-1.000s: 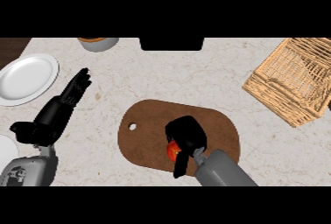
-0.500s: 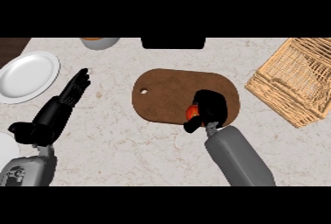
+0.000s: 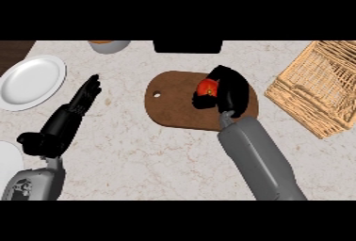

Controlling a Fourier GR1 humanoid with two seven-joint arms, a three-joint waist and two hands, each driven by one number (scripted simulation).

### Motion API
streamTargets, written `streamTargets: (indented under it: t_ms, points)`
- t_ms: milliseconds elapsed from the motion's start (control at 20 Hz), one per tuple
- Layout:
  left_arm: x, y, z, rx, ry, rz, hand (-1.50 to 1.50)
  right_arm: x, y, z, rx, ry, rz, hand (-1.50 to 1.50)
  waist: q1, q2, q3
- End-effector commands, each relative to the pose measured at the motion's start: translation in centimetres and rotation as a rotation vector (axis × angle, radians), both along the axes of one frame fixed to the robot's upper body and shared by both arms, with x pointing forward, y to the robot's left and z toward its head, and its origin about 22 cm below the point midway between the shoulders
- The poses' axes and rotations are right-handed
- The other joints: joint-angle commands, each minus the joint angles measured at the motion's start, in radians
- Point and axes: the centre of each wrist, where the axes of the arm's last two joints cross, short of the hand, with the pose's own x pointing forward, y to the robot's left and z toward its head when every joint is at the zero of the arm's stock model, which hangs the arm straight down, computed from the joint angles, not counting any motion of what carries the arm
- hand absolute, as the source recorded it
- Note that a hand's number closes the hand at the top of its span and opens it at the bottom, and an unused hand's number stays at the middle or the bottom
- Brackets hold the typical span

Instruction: Pick the tomato from the cutting board and place it in the basket

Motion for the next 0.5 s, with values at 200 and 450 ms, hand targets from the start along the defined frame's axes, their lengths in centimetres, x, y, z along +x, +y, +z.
streamTargets:
  t_ms: [200, 450]
  points:
    - [-0.2, 0.0, -0.1, -0.003, 0.012, 0.016, 0.00, -2.5, 2.7, 6.9, 0.145, -0.340, -0.068, 1.50, -0.024, -0.008, -0.001]
    - [-1.2, 0.4, -1.5, 0.002, 0.010, 0.032, 0.00, -4.1, 0.9, 11.2, 0.147, -0.324, -0.173, 1.50, -0.030, -0.007, -0.001]
